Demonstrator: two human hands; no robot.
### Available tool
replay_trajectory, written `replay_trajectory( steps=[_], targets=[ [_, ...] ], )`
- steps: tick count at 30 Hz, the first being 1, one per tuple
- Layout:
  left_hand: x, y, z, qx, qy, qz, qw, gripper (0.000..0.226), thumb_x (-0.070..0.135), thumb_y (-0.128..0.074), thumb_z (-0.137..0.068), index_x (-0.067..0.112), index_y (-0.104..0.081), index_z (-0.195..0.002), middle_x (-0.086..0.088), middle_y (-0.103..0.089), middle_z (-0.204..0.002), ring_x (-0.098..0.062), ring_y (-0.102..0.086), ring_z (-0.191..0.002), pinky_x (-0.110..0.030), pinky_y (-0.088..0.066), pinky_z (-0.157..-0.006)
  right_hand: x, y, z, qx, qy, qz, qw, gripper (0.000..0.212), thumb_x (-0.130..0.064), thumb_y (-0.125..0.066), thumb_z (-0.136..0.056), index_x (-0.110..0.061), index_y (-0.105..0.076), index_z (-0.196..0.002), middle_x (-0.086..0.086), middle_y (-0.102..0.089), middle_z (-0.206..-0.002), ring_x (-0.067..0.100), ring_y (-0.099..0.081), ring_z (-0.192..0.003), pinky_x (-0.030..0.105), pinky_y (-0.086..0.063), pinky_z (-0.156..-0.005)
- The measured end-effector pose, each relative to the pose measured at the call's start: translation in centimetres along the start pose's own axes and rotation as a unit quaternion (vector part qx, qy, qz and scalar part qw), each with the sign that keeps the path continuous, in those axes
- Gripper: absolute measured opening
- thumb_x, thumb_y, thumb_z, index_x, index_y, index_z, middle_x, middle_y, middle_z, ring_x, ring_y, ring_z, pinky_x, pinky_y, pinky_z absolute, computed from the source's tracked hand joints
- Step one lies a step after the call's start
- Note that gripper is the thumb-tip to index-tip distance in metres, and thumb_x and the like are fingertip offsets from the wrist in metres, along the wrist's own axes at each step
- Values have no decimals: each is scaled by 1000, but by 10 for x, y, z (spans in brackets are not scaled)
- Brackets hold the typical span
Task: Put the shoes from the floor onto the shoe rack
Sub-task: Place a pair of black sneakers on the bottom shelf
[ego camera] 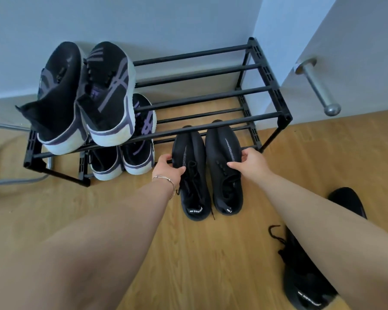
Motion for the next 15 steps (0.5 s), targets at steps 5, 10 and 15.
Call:
replay_trajectory(
  steps=[5,10,15],
  targets=[
    [0,-3,11,-41,12,-4,999,69,25,-71,-92,32,-38,-152,1,-68,-128,-31,-69,-110,-44,-56,-98,7,-5,4,-9,-21,-49,999,70,-34,-81,-83,-13,-51,-143,8,-64,-134,26,-63,-115,32,-54,-87],
    [4,-5,40,-81,35,-48,995,73,37,-72,-89,36,-34,-152,5,-65,-115,-23,-68,-100,-39,-61,-80,4,-2,18,-66,-59,-137,987,77,-43,-74,-87,-13,-40,-149,8,-56,-143,20,-56,-109,31,-48,-86],
    [3,2,94,-72,66,-148,984,84,45,-73,-88,28,-27,-156,-7,-59,-132,-32,-65,-112,-39,-55,-90,6,-11,74,-189,-142,-174,956,80,-58,-77,-77,-20,-48,-142,3,-59,-140,27,-57,-125,49,-49,-105]
  ],
)
Point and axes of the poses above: each hand's wrist, its own z-axis away from the middle knuckle, its own y-axis out of the back of the hand, x = y × z, the point moved 5 cm from there along -z, towards the middle knuckle
